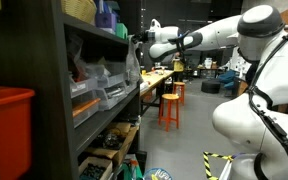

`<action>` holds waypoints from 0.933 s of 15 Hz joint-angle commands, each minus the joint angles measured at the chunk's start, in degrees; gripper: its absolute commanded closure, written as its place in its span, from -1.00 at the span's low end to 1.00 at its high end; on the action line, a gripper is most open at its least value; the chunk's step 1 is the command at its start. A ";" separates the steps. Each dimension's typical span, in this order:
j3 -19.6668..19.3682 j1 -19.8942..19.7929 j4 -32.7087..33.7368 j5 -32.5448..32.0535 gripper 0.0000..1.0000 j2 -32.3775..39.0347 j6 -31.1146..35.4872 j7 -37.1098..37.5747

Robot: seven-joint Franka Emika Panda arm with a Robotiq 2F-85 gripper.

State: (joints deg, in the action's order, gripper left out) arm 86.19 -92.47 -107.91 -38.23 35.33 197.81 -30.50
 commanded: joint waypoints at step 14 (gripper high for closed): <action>13.25 -11.82 -11.54 -4.61 0.97 1.46 0.10 -4.01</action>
State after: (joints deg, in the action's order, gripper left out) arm 96.30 -101.27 -116.28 -41.29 35.71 197.81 -32.42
